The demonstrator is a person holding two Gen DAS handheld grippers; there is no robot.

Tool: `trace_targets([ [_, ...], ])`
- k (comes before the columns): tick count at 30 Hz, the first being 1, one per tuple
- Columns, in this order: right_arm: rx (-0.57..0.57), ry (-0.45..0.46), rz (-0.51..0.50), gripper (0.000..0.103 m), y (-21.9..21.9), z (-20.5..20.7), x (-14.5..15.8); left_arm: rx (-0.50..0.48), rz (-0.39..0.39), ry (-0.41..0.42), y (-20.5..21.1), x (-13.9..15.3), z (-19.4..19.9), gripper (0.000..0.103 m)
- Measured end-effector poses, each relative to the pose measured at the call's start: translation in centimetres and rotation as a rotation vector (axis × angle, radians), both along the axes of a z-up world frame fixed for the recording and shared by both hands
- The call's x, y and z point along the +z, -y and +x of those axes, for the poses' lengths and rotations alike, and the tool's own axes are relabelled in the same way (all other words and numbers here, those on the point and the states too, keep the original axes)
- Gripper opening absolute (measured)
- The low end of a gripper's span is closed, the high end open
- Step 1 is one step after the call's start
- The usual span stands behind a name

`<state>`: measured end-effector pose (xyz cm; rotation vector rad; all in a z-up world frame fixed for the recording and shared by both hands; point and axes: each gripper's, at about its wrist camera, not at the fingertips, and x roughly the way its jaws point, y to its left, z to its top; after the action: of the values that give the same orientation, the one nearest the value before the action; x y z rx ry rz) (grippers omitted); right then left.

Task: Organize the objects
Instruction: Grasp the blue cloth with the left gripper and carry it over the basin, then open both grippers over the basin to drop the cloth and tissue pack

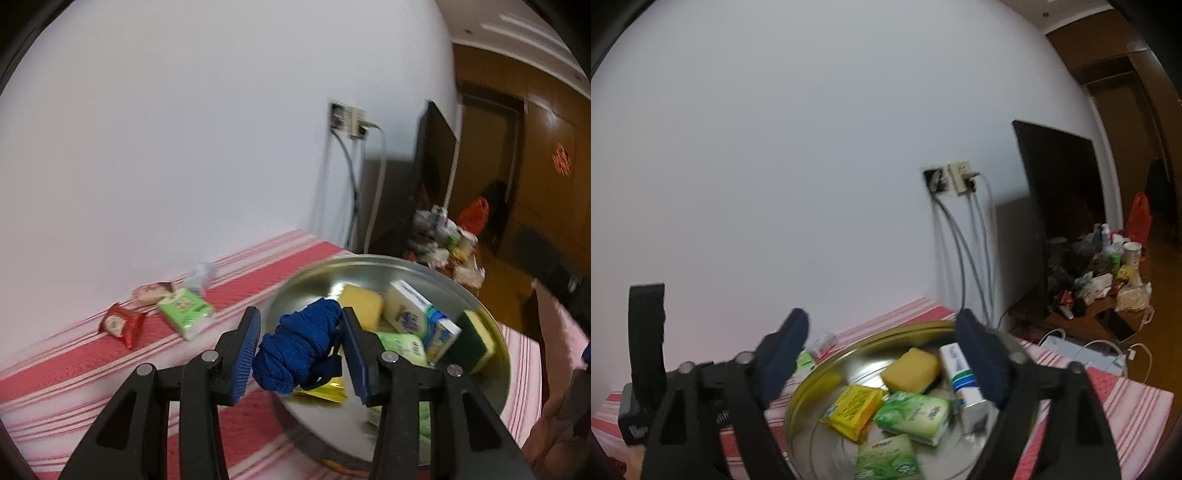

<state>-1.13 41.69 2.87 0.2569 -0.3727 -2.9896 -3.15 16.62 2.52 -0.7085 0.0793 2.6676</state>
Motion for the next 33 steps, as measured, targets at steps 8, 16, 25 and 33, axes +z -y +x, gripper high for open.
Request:
trace_targets([
  [8,-0.098,0.007,-0.017,0.103,-2.3,0.6,0.6,-0.077,0.016,0.065,-3.3,-0.5,-0.3,0.059],
  [16,-0.108,0.100,-0.038,0.103,-2.8,-0.7,-0.3,0.052,-0.033,0.057,-2.9,-0.6,-0.5,0.074],
  [25,0.145,0.032,-0.195,0.103,-2.4,-0.2,0.2,0.122,-0.009,0.022,0.4,0.0,-0.2,0.074],
  [33,0.244,-0.047,-0.173,0.103,0.8,1.1,2.1,0.175,0.009,-0.009,3.7,1.0,0.2,0.074],
])
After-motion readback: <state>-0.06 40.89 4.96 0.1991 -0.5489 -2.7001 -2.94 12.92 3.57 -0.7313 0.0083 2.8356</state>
